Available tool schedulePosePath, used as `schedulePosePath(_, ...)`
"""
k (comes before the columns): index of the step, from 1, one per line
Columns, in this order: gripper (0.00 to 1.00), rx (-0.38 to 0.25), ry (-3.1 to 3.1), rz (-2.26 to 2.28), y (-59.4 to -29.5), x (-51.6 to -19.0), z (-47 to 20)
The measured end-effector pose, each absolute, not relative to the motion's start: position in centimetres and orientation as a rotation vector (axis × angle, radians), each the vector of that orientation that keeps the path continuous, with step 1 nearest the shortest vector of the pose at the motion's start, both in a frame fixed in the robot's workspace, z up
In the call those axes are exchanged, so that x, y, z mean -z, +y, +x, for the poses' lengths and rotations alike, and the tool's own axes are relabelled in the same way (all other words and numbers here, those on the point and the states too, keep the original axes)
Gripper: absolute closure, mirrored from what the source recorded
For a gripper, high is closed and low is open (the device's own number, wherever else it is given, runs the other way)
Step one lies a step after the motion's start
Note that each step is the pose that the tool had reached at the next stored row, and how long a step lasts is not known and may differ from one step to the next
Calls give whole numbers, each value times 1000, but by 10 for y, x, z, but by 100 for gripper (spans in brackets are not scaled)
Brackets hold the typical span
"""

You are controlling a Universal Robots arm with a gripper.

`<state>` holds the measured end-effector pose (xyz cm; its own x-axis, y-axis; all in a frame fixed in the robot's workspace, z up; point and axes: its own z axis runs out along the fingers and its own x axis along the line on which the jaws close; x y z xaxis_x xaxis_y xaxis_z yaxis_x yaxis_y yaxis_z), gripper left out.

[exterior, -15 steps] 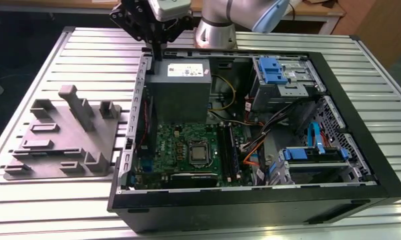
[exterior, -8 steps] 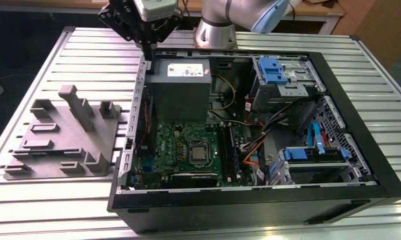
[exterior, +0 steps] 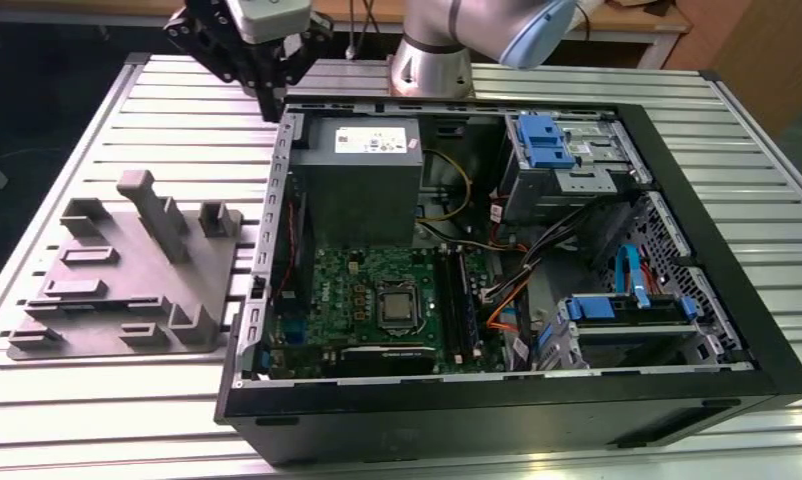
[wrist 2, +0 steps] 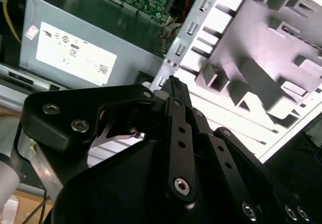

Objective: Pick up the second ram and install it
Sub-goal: 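Reach for the second ram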

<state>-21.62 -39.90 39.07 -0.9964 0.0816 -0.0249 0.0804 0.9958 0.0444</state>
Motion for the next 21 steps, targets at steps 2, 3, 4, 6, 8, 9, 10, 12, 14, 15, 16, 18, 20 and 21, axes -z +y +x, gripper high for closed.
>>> schedulePosePath(2, 93, -67, 3112, 127, -399, -391, -223)
schedulePosePath(3, 93, -68, 3111, 127, -399, -390, -226)
schedulePosePath(4, 93, -68, 3111, 127, -399, -390, -228)
schedulePosePath(6, 93, -68, 3112, 127, -399, -390, -232)
schedulePosePath(8, 93, -67, 3112, 127, -399, -390, -237)
schedulePosePath(9, 93, -67, 3112, 127, -399, -390, -239)
schedulePosePath(10, 93, -68, 3112, 127, -399, -390, -241)
schedulePosePath(12, 93, -68, 3112, 127, -399, -389, -245)
schedulePosePath(14, 93, -68, 3111, 127, -399, -389, -249)
schedulePosePath(15, 93, -67, 3112, 127, -399, -389, -251)
schedulePosePath(16, 93, -67, 3112, 127, -399, -389, -254)
schedulePosePath(18, 93, -68, 3111, 127, -399, -388, -260)
schedulePosePath(20, 93, -68, 3112, 127, -399, -388, -267)
schedulePosePath(21, 93, -68, 3112, 127, -399, -388, -270)
